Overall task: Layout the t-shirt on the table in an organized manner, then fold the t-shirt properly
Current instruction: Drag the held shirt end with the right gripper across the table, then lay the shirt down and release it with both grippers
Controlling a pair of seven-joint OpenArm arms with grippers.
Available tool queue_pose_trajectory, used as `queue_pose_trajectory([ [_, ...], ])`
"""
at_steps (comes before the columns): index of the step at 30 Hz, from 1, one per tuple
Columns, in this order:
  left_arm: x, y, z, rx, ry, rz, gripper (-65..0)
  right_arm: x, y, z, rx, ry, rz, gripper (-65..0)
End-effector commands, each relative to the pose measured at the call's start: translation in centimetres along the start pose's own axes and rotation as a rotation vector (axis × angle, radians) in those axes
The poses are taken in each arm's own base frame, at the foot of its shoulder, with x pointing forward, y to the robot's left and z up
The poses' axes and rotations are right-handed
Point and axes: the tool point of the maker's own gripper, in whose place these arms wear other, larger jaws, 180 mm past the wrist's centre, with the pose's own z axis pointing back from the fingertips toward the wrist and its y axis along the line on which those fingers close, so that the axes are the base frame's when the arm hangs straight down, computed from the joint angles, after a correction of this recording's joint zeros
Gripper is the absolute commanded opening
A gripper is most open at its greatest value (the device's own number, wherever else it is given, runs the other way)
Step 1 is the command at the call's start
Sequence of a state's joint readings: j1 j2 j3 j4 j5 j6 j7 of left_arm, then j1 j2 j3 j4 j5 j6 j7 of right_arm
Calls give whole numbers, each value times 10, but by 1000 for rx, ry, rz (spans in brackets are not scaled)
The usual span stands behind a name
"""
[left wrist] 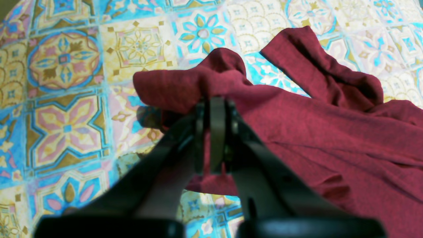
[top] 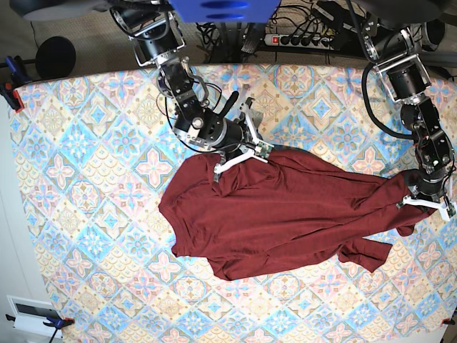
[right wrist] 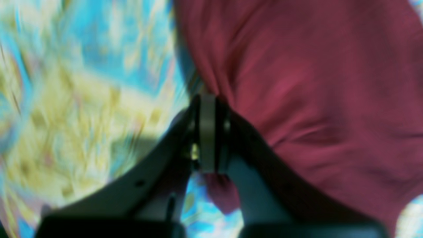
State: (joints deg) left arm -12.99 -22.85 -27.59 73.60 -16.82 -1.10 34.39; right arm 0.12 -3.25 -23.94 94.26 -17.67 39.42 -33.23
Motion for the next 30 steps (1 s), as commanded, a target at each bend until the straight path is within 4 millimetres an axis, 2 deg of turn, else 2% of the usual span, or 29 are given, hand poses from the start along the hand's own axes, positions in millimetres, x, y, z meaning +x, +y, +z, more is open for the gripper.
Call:
queue_pose_trajectory([
  [1,30,0,3,-6,-79,1,-650,-1,14,8,19,-17,-10,-650],
  [6,31,-1,3,-7,-80,2,-650,-7,34,47,-2,-31,15,-650],
  [10,31,-2,3,-9,-79,-1,-650,-13,75,70,58,-28,23,-650],
  [11,31,-2,3,-9,-79,-1,-650,-19,91,75,91,-15,13,-650],
  [13,29,-1,3,-7,-76,-3,-650,-44,124,88,166,40,1,-650],
  [19,30,1,3,-3,-77,-8,-650,-68,168,109,314,91,106,-650],
  [21,26,2,3,-1,-69,-11,-650,-74,173,113,340,101,133,-650],
  [24,15,8,5,7,-47,-24,-650,-74,170,112,335,103,138,-650],
  [30,0,11,6,8,-13,-36,-650,-69,142,101,281,90,185,-650],
])
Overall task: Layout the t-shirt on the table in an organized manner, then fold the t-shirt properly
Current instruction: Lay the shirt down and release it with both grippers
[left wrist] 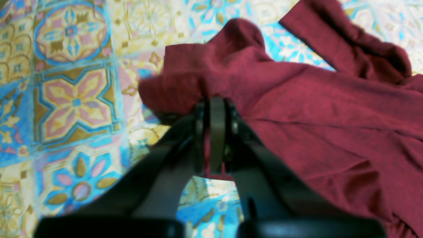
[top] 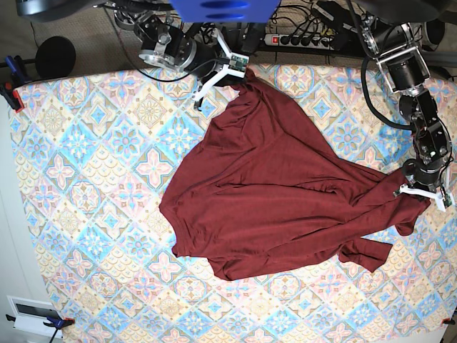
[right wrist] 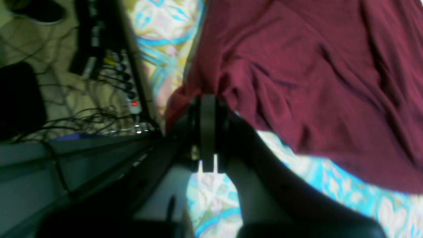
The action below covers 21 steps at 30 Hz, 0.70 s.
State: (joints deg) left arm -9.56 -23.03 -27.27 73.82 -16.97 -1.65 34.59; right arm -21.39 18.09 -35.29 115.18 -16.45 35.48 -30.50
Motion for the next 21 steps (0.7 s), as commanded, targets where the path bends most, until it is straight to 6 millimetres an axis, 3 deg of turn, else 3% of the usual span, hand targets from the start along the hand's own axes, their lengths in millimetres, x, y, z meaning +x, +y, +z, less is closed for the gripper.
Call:
queue_pose_trajectory([
  [1,21,4,3,4,-56,-6,-650,-15,15,4,79,57,59,-650],
  [8,7,8,12,7,-41,-36,-650,-9,-41,1,-21,54,140,-650],
  [12,3,8,14,6,-38,-41,-650,-20,-69,4,-77,79,122,-650],
  [18,-12,15,16,16,-11,-54,-650,-10,-114,17,-160,20,65,-650],
  [21,-16,18,17,20,-4,-57,-650,-18,-128,27,-205,35,42,-650],
])
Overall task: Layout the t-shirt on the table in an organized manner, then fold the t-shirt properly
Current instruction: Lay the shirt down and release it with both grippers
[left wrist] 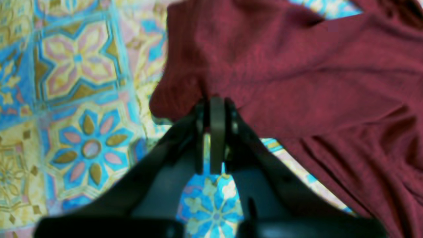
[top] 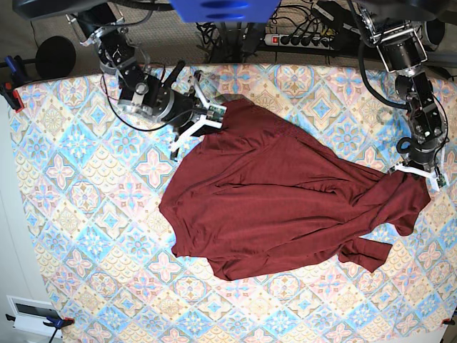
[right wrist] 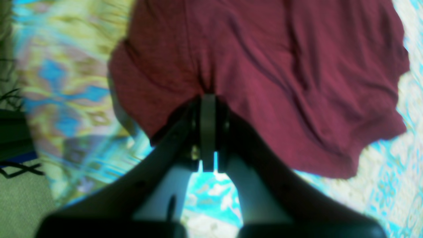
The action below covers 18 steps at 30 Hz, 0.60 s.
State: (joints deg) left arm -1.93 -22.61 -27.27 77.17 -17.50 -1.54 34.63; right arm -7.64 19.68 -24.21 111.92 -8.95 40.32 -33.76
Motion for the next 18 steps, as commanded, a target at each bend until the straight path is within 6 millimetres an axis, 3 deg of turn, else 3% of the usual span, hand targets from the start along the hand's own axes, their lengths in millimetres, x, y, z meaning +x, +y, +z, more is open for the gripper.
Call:
queue_pose_trajectory([
  [1,27,4,3,5,-72,-10,-650,2,-9,7,-30,-17,-5,-650],
  [8,30,6,3,11,-73,-16,-647,-38,-16,24,-77,77,-68,-650],
  [15,31,5,2,8,-79,-11,-576,-48,-8,28,-64,103,-75,-650],
  [18,35,0,1,0,-84,-3,-552,-57,-21,33,-107,131,-77,-650],
])
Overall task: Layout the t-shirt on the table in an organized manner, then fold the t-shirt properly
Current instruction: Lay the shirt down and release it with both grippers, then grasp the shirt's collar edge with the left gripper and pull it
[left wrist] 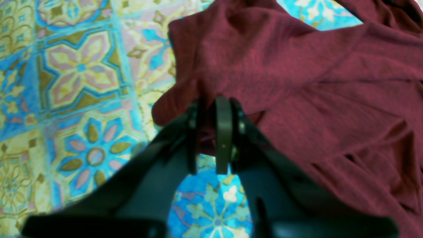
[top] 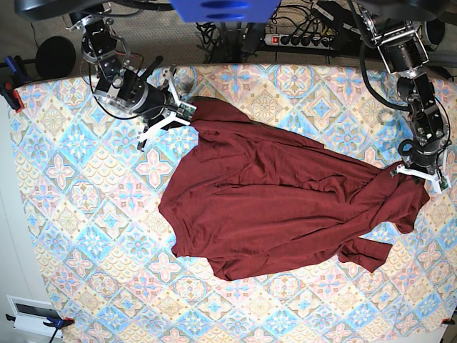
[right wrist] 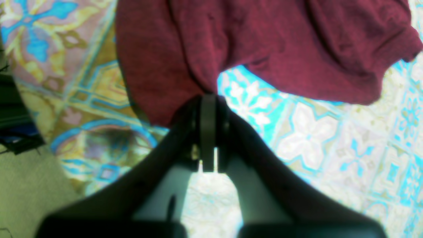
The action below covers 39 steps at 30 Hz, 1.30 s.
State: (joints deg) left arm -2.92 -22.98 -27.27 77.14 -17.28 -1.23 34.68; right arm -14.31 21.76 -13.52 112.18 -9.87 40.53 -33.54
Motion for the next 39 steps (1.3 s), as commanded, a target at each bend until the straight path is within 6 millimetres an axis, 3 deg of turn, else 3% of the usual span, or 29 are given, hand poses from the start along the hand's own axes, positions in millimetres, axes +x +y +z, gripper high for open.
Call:
queue_pose_trajectory([
  [1,25,0,2,-6,-65,-6,-545,-1,-20,6,-61,9,22,-650],
  [4,23,-5,4,-25,-63,-13,-528,-18,-37,11,-121,78,49,-650],
  [6,23,-23,12,-80,-78,-39,-515,-24,-42,12,-142,109,66,-650],
  [9,27,-48,34,-173,-108,-108,-481,-27,-46,14,-157,127,78,-650],
  [13,23,-65,42,-225,-101,-122,-442,-27,-47,14,-159,125,79,-650],
  [15,4,-74,47,-258,-56,-139,-431,-26,-47,14,-160,125,79,-650],
  [22,-52,-117,96,-424,90,-198,-430,-25,-48,14,-161,121,81,-650],
  [25,-77,-128,103,-462,156,-178,-429,-25,-47,14,-160,122,81,-641],
  [35,-143,-178,131,-584,314,-172,-426,-24,-44,14,-155,118,83,-505],
  [39,-156,-181,121,-571,351,-143,-426,-23,-45,14,-156,117,84,-515],
])
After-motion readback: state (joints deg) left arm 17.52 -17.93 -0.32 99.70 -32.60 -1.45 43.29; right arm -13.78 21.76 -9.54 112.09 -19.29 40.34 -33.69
